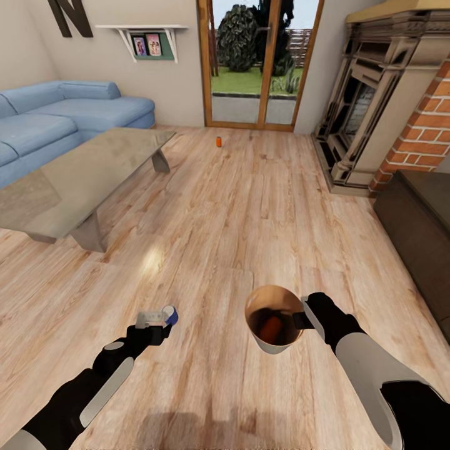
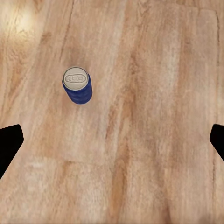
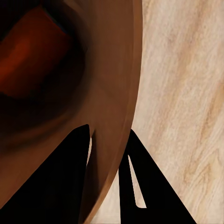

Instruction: Put the three can of soda from the living room inside the tash can in the kitchen.

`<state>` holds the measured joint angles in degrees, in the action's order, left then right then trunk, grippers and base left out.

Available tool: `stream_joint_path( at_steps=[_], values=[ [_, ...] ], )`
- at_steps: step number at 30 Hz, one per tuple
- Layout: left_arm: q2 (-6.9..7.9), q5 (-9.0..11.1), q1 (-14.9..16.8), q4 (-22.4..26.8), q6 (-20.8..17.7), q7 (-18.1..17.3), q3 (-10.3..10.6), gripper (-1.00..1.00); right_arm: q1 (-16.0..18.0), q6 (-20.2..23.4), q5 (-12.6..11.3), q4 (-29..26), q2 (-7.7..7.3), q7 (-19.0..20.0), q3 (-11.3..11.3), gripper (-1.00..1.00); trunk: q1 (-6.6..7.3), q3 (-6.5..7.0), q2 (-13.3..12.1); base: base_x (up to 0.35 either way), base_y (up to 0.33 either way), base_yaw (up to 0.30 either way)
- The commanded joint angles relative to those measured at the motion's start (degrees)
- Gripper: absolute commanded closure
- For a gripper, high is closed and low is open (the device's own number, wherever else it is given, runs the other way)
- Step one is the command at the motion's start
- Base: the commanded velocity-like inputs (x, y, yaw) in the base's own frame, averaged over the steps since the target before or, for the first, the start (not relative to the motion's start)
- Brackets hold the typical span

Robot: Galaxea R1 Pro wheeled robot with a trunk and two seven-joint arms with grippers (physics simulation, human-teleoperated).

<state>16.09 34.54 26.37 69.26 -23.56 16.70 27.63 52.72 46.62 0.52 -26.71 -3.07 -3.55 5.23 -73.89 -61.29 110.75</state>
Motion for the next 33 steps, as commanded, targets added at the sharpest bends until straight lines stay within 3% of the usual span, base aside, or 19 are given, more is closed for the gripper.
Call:
stream_joint_path(
  at_steps=[1,16,33],
  values=[
    [0.00,0.0,0.0,0.0,0.0,0.0,0.0,-1.00,0.0,0.0,-0.5,0.0,0.03,0.2,-0.1,1.00,0.01,-0.08,0.0,0.000,0.000,0.000],
    [0.00,-0.1,0.0,-0.2,0.0,-0.2,0.0,-1.00,-0.2,0.0,-0.4,-0.1,0.22,0.3,0.1,1.00,0.01,-0.34,0.0,0.027,0.000,0.000],
    [0.00,-0.1,0.0,-0.2,0.0,-0.2,0.0,-1.00,-0.2,0.0,-0.2,0.0,0.26,0.2,0.1,1.00,0.01,-0.34,0.0,0.307,0.000,0.000]
  ],
)
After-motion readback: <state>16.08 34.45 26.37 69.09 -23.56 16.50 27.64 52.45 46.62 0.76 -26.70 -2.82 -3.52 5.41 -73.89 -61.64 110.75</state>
